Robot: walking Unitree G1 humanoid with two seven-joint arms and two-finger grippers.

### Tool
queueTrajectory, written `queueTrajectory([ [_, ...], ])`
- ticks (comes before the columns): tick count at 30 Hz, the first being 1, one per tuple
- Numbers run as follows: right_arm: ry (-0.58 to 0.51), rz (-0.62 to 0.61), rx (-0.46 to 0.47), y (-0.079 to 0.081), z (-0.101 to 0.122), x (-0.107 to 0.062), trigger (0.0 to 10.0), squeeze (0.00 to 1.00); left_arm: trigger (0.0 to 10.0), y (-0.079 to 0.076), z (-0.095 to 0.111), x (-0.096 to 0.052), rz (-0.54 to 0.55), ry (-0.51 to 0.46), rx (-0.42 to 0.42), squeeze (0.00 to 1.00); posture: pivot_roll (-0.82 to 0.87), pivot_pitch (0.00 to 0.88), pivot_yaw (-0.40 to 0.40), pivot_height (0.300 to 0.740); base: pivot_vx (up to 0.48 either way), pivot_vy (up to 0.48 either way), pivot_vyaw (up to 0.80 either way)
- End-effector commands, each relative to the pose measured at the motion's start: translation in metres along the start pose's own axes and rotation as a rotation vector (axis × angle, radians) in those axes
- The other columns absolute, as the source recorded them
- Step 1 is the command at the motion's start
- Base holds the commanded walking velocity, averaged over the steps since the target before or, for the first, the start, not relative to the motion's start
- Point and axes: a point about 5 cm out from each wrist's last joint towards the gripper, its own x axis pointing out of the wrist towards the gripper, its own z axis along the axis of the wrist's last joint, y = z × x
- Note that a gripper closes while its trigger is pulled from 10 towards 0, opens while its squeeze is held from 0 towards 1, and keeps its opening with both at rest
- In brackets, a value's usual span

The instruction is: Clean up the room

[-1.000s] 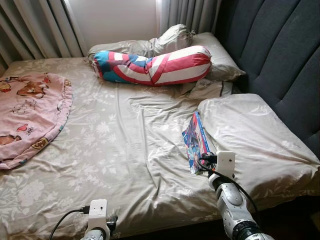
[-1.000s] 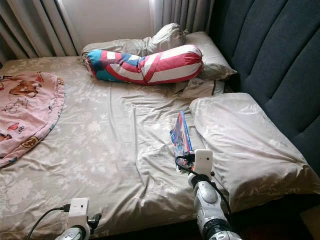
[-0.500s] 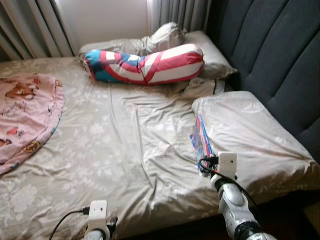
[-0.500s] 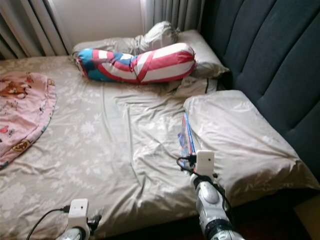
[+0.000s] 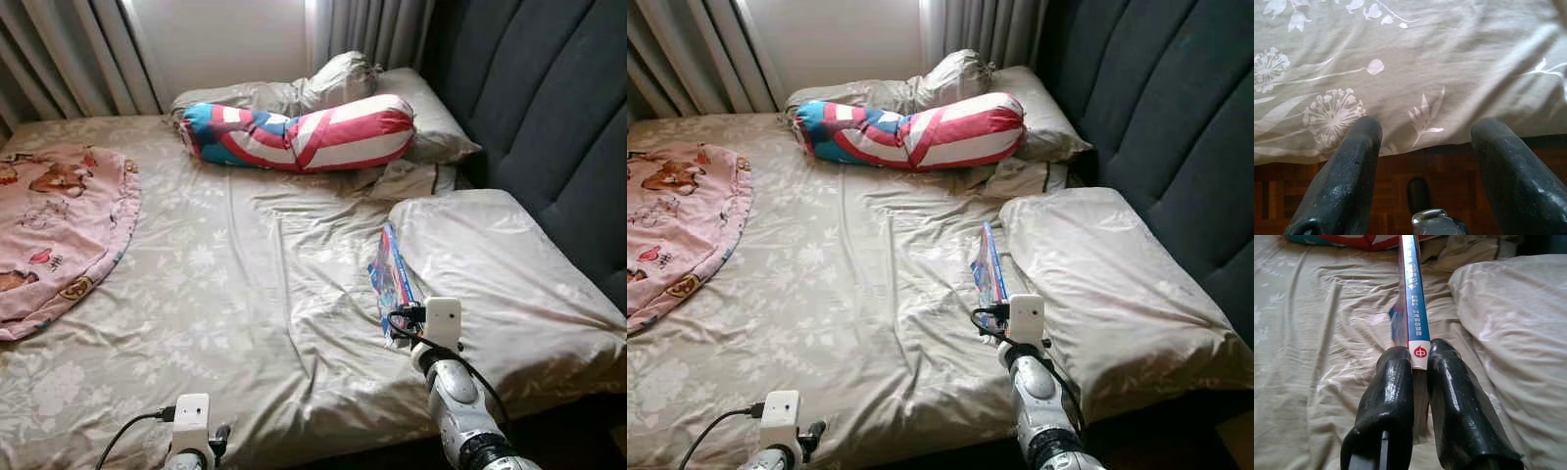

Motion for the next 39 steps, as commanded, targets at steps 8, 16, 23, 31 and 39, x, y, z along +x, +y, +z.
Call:
queueTrajectory([
  [8, -0.028, 0.01, -0.014, 0.002, 0.007, 0.003, 10.0, 0.0, 10.0, 0.002, -0.004, -0.001, 0.007, 0.017, 0.009, 0.0, -0.11, 0.035, -0.024, 0.74, 0.178, 0.0, 0.0],
  [16, -0.051, -0.008, 0.006, 0.001, 0.008, 0.002, 10.0, 0.0, 10.0, 0.002, -0.005, -0.001, 0.006, 0.017, 0.015, 0.0, -0.1, 0.036, -0.025, 0.74, 0.0, 0.0, 0.0],
  [23, -0.044, -0.047, 0.011, -0.004, 0.008, 0.002, 10.0, 0.0, 10.0, 0.001, -0.006, -0.002, 0.003, 0.018, 0.018, 0.0, -0.1, 0.034, -0.025, 0.74, 0.0, 0.0, 0.0],
  [31, -0.039, -0.113, 0.044, -0.014, 0.009, 0.002, 10.0, 0.0, 10.0, 0.001, -0.006, -0.002, 0.001, 0.019, 0.022, 0.0, -0.1, 0.03, -0.024, 0.74, 0.0, 0.0, 0.0],
  [39, -0.024, -0.113, 0.048, -0.013, 0.008, 0.003, 10.0, 0.0, 10.0, 0.001, -0.006, -0.002, -0.003, 0.018, 0.027, 0.0, -0.1, 0.024, -0.024, 0.74, 0.0, 0.0, -0.45],
])
